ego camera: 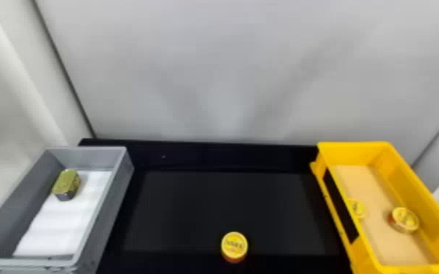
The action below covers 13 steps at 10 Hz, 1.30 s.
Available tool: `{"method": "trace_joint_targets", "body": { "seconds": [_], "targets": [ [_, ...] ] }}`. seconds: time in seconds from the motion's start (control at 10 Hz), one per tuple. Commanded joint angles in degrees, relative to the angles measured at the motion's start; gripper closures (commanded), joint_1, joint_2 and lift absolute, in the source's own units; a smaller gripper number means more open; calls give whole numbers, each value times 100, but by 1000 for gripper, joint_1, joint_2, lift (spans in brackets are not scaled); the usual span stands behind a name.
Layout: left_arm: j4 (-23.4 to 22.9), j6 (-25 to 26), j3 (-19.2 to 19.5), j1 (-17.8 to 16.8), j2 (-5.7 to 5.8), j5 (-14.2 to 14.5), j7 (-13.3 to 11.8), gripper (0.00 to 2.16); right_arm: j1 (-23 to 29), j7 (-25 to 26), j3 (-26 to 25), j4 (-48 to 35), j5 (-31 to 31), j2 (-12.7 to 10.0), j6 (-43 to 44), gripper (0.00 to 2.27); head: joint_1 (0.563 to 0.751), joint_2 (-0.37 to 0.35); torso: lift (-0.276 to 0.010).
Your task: Pick up the round yellow can and place it in the yellow rectangular box
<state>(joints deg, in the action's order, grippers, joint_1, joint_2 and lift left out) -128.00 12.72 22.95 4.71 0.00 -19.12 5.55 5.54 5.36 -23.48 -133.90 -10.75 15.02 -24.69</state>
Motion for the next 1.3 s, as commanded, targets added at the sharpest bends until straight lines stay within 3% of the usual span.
{"method": "trace_joint_targets", "body": {
  "seconds": [0.0, 0.2, 0.4, 1.0, 1.2],
  "targets": [
    [-50, 73, 35, 75, -15, 23, -1, 70, -88, -378, 168, -14, 11, 9, -152, 133, 694, 14, -56],
    [-50, 126, 35, 75, -15, 32, -1, 71, -159, -967, 625, 21, -341, 36, -451, 130, 694, 14, -56],
    [-32, 179, 53, 75, -15, 58, -1, 71, -247, -1362, 1293, 224, -314, 36, -521, 128, 694, 14, -56],
    [38, 205, 79, 66, -15, 84, -1, 71, 228, -1433, 2761, 733, -33, 71, -1049, 156, 694, 14, -56],
    [82, 205, 105, 57, -15, 84, -1, 71, 299, -1837, 3078, 1199, 222, 212, -908, 159, 694, 14, -56]
  ]
}}
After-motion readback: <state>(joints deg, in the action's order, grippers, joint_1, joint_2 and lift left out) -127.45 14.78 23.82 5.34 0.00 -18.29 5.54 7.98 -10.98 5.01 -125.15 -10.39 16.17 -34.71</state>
